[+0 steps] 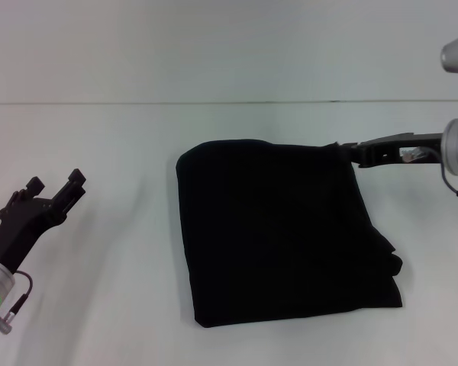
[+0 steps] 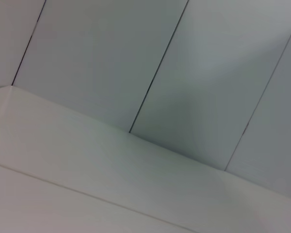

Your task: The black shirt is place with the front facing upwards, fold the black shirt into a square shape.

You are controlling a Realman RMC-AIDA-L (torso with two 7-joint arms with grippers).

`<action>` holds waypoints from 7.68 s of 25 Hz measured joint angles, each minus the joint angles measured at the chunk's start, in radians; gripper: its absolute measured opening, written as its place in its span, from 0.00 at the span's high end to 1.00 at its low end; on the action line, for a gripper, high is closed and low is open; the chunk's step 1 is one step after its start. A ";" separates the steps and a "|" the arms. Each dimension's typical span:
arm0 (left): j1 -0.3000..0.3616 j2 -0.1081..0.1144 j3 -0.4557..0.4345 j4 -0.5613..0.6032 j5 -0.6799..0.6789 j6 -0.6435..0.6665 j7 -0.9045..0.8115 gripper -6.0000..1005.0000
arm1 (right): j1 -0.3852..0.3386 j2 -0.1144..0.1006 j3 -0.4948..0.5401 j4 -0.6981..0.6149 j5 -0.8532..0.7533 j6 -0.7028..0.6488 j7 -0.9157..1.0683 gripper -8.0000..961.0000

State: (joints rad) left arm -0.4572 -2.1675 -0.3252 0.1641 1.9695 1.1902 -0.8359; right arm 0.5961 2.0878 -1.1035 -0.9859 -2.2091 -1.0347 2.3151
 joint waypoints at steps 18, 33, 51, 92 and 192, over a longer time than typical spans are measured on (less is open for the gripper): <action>-0.016 0.001 0.000 -0.023 0.000 -0.051 0.023 0.11 | 0.008 -0.026 0.098 -0.013 -0.082 0.069 0.000 0.97; -0.057 0.005 0.015 -0.021 0.015 -0.092 0.012 0.11 | 0.044 -0.033 0.120 0.047 -0.153 0.117 -0.002 0.97; -0.076 0.064 0.687 0.436 0.296 0.344 -0.907 0.11 | 0.050 -0.002 0.119 0.079 -0.145 0.093 -0.110 0.97; -0.186 0.006 0.980 0.343 0.324 0.130 -1.045 0.25 | 0.048 0.000 0.113 0.088 -0.126 0.091 -0.148 0.97; -0.067 0.021 0.862 0.451 0.332 0.171 -1.048 0.90 | 0.052 -0.077 0.238 0.112 -0.089 -0.537 0.237 0.14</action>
State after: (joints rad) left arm -0.5243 -2.1462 0.5364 0.6155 2.3019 1.3617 -1.8838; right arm 0.6477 2.0107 -0.8654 -0.8734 -2.2980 -1.5715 2.5523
